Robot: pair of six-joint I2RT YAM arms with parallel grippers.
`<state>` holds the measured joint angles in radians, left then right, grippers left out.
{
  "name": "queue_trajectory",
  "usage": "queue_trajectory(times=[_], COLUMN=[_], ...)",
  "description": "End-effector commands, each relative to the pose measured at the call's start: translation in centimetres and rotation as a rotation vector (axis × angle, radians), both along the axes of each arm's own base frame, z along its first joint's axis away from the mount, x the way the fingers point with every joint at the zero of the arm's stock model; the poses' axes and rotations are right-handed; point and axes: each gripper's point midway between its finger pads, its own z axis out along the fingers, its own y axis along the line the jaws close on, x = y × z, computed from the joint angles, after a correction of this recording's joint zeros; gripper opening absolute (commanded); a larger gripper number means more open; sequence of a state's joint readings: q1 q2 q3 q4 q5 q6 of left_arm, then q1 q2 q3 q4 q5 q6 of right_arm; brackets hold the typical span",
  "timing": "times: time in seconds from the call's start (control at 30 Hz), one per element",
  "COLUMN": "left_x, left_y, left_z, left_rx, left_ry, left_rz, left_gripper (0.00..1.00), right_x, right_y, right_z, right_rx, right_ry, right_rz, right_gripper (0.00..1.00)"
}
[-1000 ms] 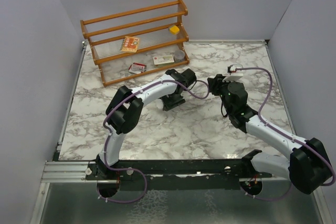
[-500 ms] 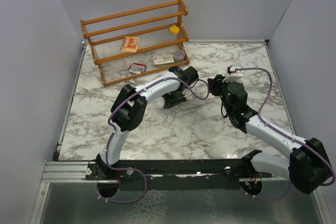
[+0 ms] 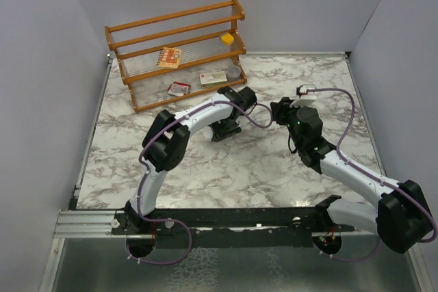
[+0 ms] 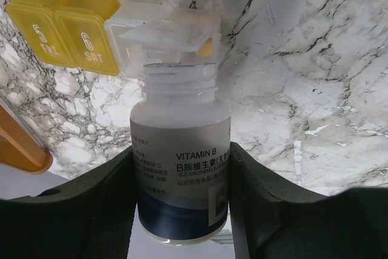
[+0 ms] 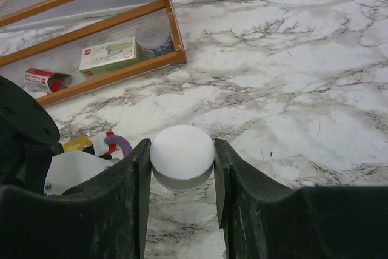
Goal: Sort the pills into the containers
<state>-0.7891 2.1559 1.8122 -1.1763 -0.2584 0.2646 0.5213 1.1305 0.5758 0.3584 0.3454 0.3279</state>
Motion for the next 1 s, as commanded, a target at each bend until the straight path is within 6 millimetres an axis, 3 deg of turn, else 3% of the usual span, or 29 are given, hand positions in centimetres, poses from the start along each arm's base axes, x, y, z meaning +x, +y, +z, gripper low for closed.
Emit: queue_trajectory(times=[0.0,0.37,0.97], left_x=[0.1,1.3,-0.3], left_y=[0.4,0.2,0.5], left_z=[1.3,2.8,2.7], left_rx=[-0.035,-0.117,-0.230], left_ry=[-0.028,-0.088,-0.074], left_rz=[-0.002,0.020,0.040], left_gripper=[0.00,0.00,0.00], right_x=[-0.3,-0.1,0.1], right_y=[0.7,1.0,1.4], right_z=[2.0,1.6,1.2], right_rx=[0.048,0.041,0.038], right_ry=[-0.053,-0.043,-0.030], right_rz=[0.034,0.044,0.060], right_gripper=[0.01,0.01,0.01])
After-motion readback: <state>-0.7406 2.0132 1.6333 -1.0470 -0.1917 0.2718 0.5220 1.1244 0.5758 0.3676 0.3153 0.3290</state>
